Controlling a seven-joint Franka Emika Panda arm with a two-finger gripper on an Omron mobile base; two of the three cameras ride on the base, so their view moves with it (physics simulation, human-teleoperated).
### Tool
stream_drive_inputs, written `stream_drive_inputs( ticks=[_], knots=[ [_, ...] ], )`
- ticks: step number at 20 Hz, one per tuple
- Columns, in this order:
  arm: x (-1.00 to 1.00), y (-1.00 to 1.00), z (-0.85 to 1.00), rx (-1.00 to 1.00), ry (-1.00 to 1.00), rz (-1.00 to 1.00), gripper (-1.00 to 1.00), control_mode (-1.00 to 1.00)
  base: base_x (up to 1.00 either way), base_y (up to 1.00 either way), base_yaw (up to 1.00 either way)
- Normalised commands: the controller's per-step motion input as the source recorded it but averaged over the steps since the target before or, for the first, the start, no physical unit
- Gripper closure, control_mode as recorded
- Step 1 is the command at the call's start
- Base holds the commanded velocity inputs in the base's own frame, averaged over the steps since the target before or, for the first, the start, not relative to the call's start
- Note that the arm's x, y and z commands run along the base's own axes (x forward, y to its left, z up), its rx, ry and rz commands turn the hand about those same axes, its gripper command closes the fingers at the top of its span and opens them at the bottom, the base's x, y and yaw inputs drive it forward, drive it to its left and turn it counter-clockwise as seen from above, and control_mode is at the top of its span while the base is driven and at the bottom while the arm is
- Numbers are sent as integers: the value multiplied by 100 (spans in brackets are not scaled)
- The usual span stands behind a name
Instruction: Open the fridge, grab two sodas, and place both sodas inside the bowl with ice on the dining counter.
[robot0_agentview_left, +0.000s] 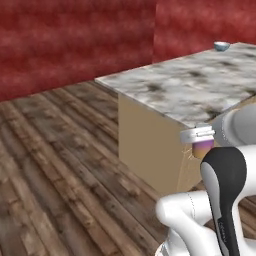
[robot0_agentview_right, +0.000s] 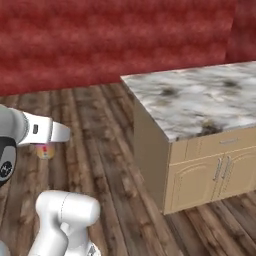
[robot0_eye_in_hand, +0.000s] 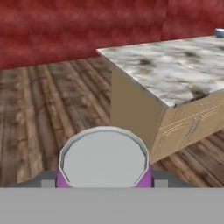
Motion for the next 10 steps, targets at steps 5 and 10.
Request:
stream_drive_inputs(
  ticks=[5,10],
  knots=[
    [0,0,0,0,0,0,100,100,36,66,-51],
    [0,0,0,0,0,0,100,100,42,98,-37]
  ],
)
